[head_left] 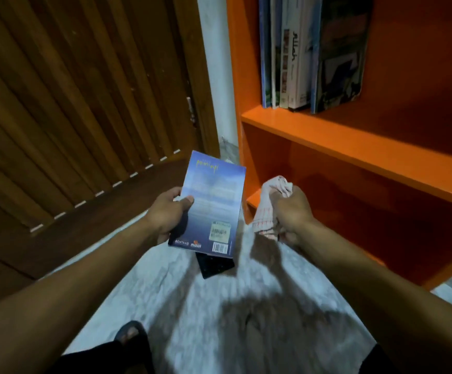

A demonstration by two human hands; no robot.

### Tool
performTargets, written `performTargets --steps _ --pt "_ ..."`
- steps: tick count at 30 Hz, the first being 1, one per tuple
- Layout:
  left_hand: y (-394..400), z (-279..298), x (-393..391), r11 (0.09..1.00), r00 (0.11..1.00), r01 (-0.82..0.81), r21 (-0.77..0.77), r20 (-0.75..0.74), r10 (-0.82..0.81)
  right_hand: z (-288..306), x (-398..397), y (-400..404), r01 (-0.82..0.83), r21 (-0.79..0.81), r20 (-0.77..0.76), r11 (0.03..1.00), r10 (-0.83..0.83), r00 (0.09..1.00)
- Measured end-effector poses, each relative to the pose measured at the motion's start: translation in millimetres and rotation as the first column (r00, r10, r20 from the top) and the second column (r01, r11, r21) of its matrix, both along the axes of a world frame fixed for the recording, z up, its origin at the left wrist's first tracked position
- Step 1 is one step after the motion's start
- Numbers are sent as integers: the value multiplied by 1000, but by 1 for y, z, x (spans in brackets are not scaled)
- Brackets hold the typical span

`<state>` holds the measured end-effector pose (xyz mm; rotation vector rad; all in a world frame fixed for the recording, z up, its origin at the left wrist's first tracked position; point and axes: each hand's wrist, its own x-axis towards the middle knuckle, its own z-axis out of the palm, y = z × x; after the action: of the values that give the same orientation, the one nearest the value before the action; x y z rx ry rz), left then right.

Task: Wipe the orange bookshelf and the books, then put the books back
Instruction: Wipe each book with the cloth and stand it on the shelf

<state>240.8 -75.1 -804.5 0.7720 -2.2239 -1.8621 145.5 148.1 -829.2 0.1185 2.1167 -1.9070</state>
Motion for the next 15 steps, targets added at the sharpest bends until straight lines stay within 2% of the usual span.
performTargets --steps 3,6,8,12,15 --pt "-4 40 9 997 997 -12 70 -79 18 15 20 -13 -1 -234 123 972 31 992" --pt "2 60 23 996 994 -5 84 -105 14 33 40 -24 -78 -396 114 915 133 984" --pt "9 64 33 1000 995 11 9 -100 -10 35 49 -28 -132 -430 63 893 176 982" --pt "18 58 45 966 991 8 -259 -129 -42 37 61 -31 -84 -428 79 900 130 988" --pt "23 59 46 959 981 53 -278 -167 -102 36 59 -28 -48 -412 141 910 116 983"
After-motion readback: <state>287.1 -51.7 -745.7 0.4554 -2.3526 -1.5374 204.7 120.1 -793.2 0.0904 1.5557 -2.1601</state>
